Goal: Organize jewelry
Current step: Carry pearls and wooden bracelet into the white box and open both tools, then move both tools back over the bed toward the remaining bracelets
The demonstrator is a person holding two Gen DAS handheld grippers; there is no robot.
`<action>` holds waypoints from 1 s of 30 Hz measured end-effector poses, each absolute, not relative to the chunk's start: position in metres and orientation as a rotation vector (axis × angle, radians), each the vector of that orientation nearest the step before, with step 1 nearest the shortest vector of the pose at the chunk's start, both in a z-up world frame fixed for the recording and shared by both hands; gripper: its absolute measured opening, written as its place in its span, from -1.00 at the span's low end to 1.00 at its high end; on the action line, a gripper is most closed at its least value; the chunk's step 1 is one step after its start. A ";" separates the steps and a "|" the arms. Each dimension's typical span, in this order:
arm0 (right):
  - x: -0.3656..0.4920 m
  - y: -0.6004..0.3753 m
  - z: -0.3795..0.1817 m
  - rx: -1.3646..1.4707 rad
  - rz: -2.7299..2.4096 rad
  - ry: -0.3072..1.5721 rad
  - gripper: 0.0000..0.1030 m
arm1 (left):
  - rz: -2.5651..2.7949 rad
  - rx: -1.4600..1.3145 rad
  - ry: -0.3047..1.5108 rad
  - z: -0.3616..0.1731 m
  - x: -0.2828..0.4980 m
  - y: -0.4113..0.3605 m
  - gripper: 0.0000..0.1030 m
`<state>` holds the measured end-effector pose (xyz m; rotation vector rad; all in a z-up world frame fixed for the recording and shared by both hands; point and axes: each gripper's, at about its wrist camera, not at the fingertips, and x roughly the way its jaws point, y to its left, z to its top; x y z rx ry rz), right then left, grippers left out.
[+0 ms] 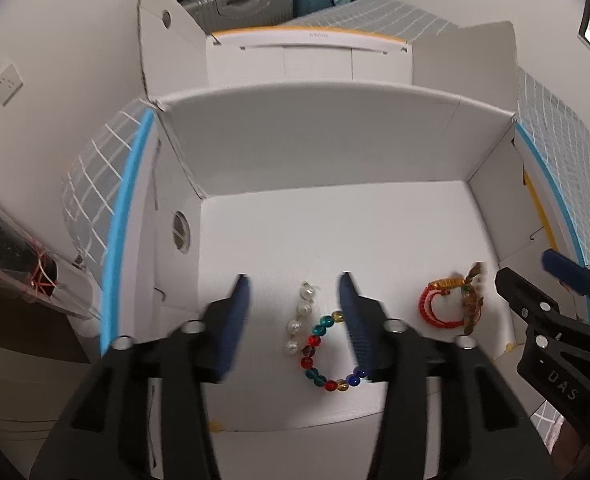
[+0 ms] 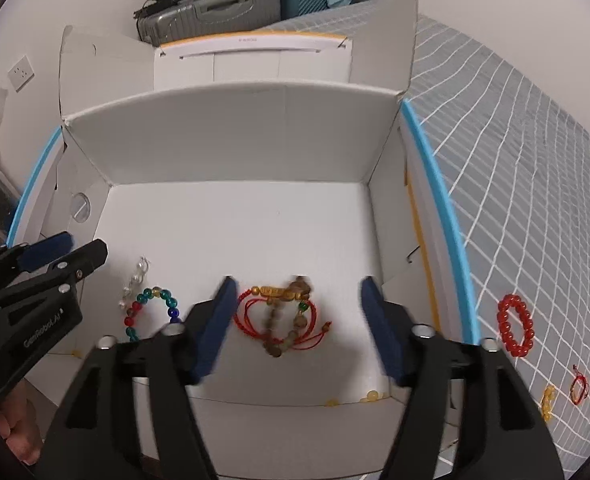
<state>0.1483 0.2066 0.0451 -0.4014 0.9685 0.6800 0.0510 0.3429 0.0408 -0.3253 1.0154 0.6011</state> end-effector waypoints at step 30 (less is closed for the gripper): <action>0.173 0.104 0.094 -0.291 0.478 0.810 0.85 | 0.529 -0.256 0.892 0.076 0.050 0.279 0.89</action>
